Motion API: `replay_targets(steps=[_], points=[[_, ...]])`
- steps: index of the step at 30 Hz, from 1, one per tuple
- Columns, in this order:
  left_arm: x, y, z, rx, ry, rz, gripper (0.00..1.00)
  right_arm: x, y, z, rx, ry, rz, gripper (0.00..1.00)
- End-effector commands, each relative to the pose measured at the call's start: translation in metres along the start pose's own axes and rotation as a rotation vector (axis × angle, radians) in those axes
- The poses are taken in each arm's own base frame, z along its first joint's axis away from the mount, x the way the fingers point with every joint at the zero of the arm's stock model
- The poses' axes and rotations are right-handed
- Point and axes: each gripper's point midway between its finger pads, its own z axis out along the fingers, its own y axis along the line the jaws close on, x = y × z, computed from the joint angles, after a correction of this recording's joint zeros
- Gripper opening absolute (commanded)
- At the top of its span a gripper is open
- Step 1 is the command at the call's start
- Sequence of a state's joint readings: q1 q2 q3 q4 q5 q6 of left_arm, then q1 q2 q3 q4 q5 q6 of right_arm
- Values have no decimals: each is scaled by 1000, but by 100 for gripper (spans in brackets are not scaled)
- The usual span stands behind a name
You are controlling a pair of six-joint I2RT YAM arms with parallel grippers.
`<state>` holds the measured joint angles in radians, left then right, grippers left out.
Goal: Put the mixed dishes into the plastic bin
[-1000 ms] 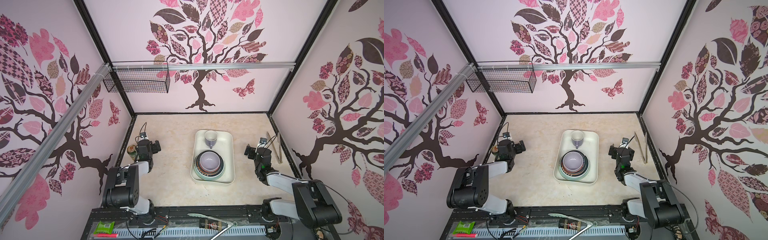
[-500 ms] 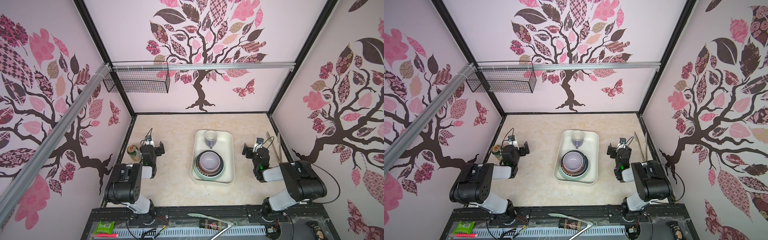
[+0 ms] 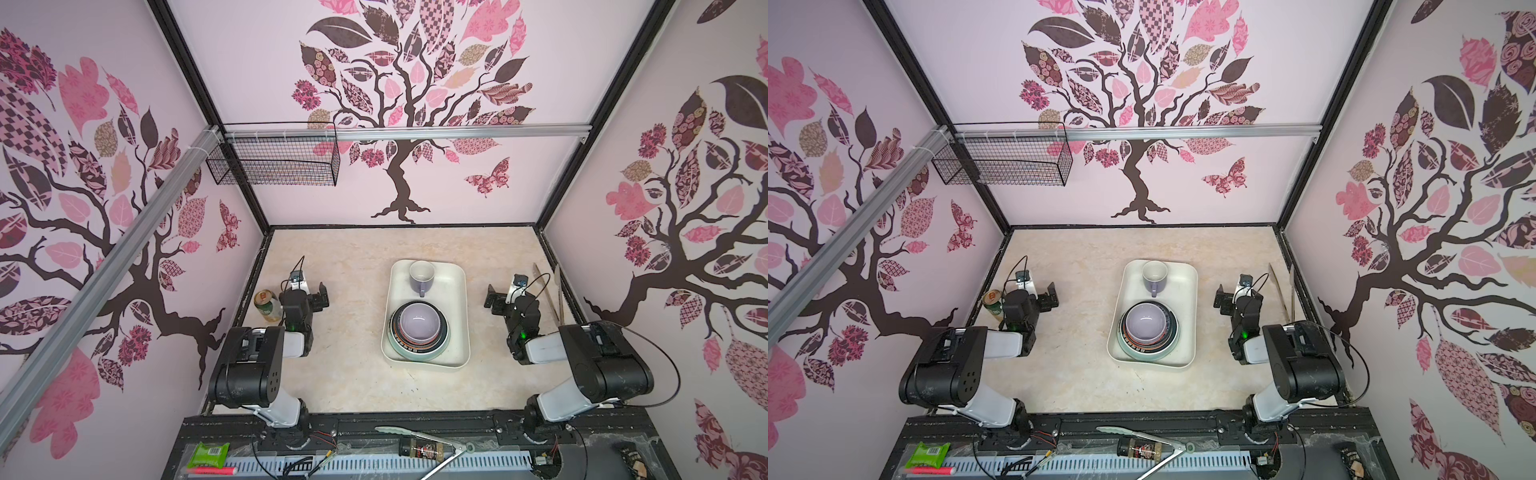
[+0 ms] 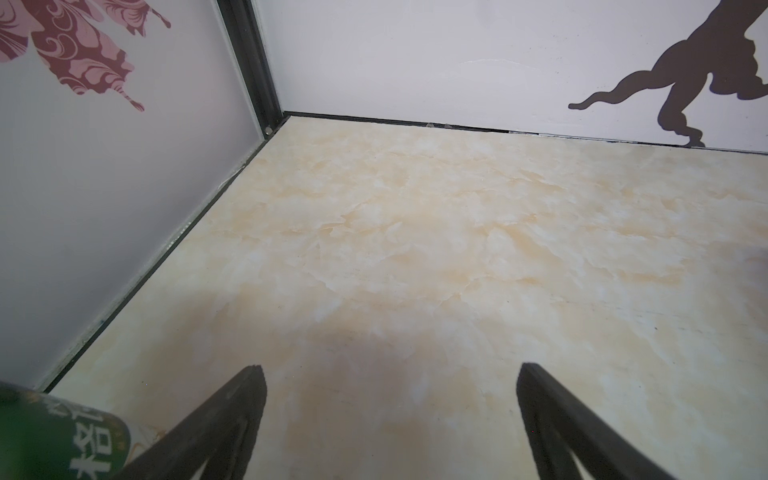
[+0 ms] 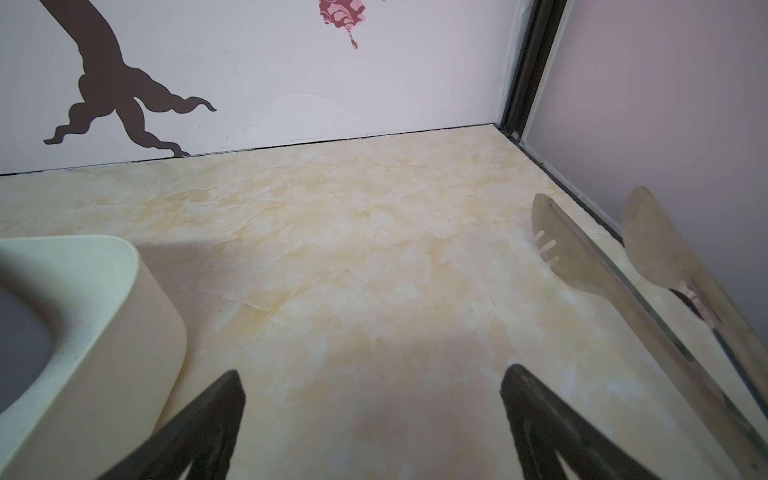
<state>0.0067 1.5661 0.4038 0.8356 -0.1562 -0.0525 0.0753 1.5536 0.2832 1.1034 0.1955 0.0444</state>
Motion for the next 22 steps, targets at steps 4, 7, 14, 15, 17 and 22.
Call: replay_targets(steps=[4, 7, 14, 15, 17, 22], points=[[-2, 2, -3, -7, -17, 5, 98, -10, 0, 2, -2, -33, 1, 99], [-2, 2, -4, -6, -19, 6, 98, -10, 0, 2, -3, -32, 2, 100], [-3, 1, -4, -5, -21, 6, 98, -10, 0, 2, -2, -34, 2, 100], [-2, 1, -3, -6, -19, 6, 98, -10, 0, 2, -3, -32, 1, 99], [-1, 2, -3, -5, -14, 5, 98, -10, 0, 2, -4, -33, 1, 99], [-2, 2, -3, 3, -15, 3, 98, -10, 0, 2, -4, -33, 1, 99]])
